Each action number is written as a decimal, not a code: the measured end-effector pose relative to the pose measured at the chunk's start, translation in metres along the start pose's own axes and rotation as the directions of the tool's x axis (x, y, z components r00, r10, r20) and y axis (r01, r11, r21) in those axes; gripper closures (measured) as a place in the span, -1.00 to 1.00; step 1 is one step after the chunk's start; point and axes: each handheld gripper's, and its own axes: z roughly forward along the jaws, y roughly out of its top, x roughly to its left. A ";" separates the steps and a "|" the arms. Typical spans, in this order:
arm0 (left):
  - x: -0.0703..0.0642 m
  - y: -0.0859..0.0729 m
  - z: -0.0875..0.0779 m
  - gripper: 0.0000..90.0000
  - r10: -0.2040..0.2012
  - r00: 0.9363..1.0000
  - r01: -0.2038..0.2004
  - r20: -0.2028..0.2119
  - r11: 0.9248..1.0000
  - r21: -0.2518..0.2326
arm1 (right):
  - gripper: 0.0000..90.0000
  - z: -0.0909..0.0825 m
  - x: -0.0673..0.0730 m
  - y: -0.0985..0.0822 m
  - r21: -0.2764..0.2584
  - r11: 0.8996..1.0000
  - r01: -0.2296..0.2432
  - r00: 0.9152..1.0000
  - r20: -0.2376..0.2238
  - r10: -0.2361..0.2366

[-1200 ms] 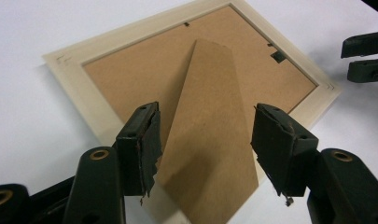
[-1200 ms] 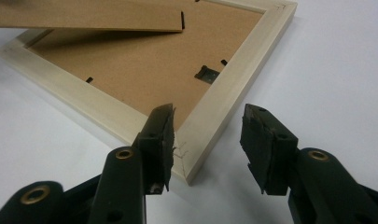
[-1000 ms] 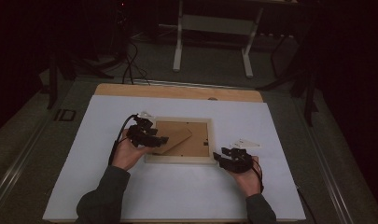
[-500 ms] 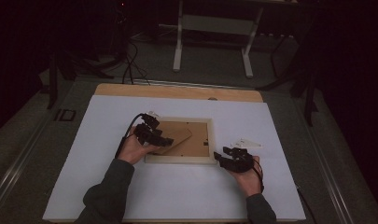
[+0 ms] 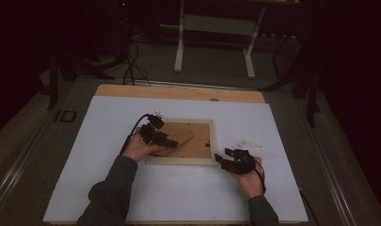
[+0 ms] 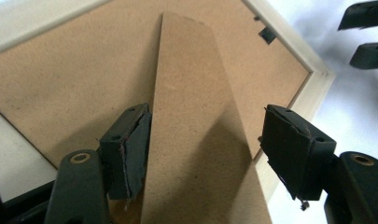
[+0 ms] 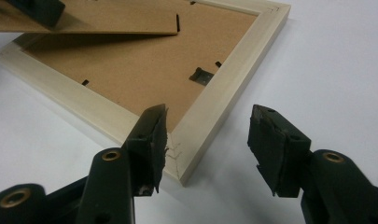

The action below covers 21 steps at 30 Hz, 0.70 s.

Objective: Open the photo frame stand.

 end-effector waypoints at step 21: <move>-0.002 0.002 0.011 -0.12 0.038 0.999 -0.036 -0.022 0.997 0.066 | 0.02 0.002 -0.001 -0.001 0.010 1.000 -0.005 1.000 -0.014 0.005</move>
